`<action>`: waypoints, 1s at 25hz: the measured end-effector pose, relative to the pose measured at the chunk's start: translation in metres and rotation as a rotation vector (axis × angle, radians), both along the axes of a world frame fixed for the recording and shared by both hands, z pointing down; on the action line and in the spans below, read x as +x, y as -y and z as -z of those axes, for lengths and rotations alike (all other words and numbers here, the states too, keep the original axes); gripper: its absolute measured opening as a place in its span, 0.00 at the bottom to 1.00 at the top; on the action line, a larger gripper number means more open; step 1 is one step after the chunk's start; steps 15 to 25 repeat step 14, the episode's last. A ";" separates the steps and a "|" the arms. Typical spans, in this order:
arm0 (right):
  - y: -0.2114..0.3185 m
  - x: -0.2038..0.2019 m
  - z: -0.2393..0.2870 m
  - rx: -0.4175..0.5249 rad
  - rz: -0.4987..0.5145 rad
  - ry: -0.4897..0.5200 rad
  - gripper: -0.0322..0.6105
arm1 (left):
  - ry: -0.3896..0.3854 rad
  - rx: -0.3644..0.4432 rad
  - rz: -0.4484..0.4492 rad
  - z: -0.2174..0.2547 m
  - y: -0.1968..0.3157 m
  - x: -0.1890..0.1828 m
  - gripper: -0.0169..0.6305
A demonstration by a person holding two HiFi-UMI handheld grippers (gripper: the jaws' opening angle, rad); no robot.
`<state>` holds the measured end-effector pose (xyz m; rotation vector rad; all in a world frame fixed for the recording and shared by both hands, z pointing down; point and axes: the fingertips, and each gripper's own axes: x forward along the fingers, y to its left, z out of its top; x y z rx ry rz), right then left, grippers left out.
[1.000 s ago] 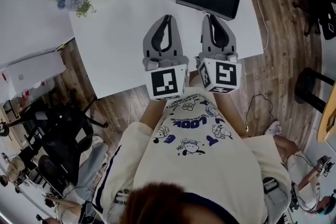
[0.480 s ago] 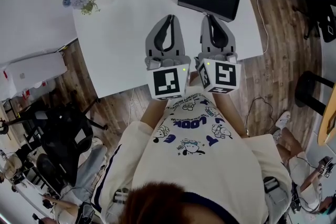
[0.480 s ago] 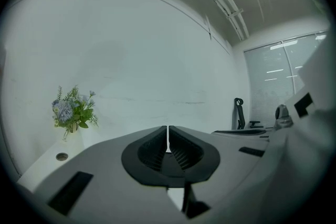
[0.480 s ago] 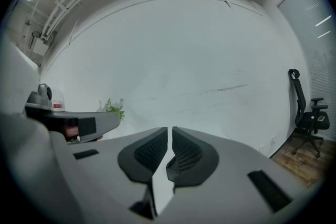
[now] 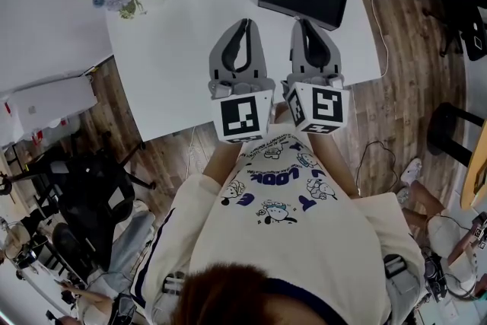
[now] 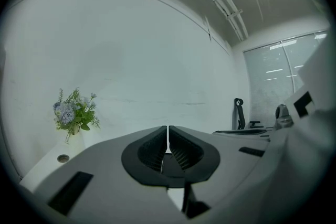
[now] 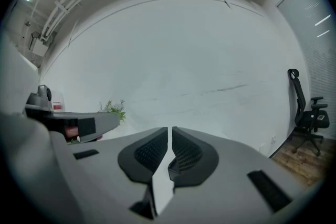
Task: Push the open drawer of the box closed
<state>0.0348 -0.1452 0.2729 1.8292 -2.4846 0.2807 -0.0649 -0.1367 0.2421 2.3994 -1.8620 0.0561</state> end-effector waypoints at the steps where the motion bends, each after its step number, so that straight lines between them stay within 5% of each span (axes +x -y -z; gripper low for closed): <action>1: 0.000 -0.001 0.000 -0.004 0.001 0.005 0.12 | 0.000 0.000 0.001 0.000 0.000 -0.001 0.06; 25: -0.004 -0.002 0.000 -0.003 0.009 0.020 0.12 | 0.008 0.007 0.000 0.001 -0.003 0.002 0.06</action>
